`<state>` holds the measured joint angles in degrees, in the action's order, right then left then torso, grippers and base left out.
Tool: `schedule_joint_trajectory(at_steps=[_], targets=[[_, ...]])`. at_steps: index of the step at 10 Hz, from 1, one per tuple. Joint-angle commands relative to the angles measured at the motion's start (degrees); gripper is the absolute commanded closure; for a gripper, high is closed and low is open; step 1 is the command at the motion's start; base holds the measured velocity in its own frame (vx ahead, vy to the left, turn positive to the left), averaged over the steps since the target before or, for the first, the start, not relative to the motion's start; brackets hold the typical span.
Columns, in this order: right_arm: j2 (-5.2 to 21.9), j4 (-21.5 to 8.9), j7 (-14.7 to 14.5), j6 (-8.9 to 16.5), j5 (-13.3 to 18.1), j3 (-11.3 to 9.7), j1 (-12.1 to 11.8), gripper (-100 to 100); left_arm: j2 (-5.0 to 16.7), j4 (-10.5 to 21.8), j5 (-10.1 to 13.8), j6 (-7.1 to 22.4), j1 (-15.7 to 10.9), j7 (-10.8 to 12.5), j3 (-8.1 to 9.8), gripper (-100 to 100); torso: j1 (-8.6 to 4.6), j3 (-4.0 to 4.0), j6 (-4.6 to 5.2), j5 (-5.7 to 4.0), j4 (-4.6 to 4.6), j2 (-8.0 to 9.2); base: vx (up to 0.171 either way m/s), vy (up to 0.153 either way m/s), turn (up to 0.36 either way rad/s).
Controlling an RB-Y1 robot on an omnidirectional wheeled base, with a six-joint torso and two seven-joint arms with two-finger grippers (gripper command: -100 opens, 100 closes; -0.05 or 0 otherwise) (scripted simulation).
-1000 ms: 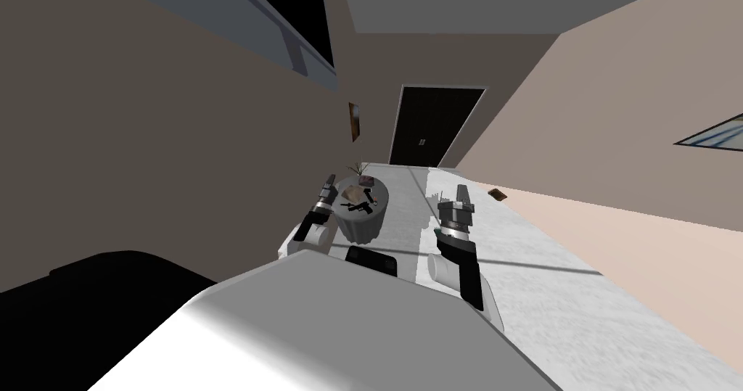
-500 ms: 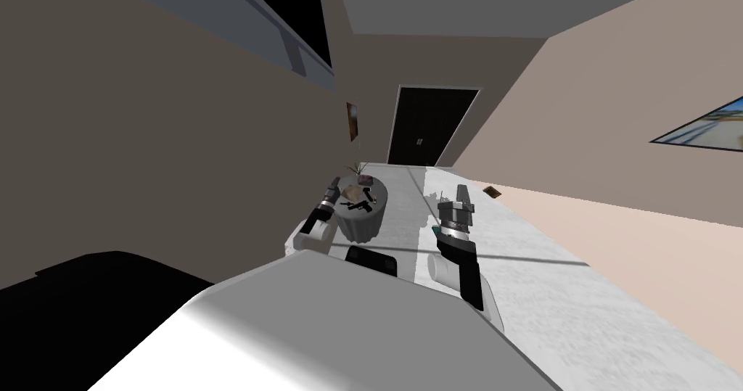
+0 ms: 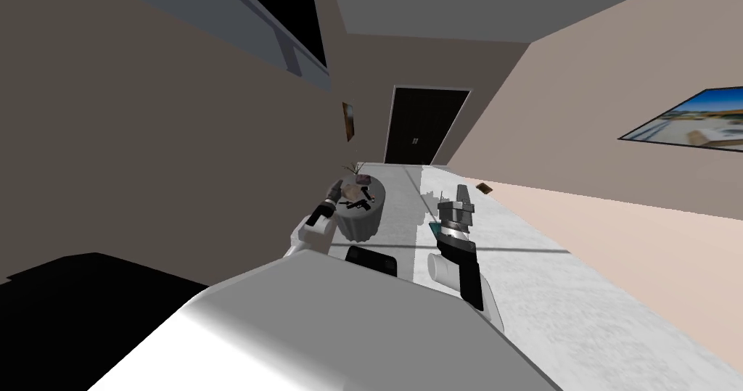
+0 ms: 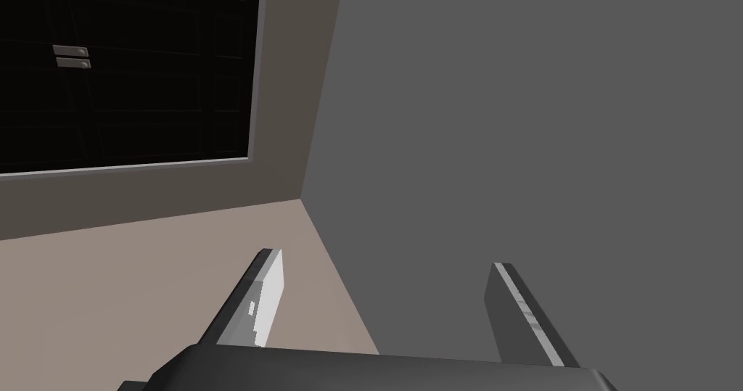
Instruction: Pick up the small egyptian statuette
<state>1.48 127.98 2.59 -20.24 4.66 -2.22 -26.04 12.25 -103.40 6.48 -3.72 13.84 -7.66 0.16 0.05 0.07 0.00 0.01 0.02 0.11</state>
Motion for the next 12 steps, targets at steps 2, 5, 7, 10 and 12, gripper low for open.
schedule_joint_trajectory(at_steps=[2, 5, 7, 10, 12], targets=[[0.0, 0.0, 0.0, 0.0, 0.0, 0.0, 0.0, 0, 0.7, 3.7, 0.2, 3.5, -2.4, -0.5, 0.36, -100, -0.01, 0.01, 0.00, 0.00, 0.01, 0.02, -0.038, -0.002, -0.057], [0.0, 0.0, 0.0, 0.0, 0.0, 0.0, 0.0, 0, 1.9, 8.2, 0.5, 8.0, -5.4, -1.2, 0.86, -100, -0.07, -0.04, -0.02, -0.02, -0.01, -0.07, -0.015, -0.014, -0.052], [0.0, 0.0, 0.0, 0.0, 0.0, 0.0, 0.0, 0, 2.5, 10.5, 0.6, 10.3, -6.9, -1.6, 1.10, -100, -0.07, -0.05, -0.02, -0.02, -0.02, -0.09, -0.007, -0.013, -0.046], [0.0, 0.0, 0.0, 0.0, 0.0, 0.0, 0.0, 0, 3.2, 13.4, 0.8, 12.8, -8.4, -2.0, 1.32, -100, -0.09, -0.07, -0.01, -0.02, -0.02, -0.12, -0.003, -0.016, -0.041], [0.0, 0.0, 0.0, 0.0, 0.0, 0.0, 0.0, 0, 4.7, 17.5, 1.1, 16.8, -11.2, -2.8, 1.72, -100, -0.12, -0.08, -0.01, -0.02, -0.03, -0.15, 0.011, -0.034, -0.098]])
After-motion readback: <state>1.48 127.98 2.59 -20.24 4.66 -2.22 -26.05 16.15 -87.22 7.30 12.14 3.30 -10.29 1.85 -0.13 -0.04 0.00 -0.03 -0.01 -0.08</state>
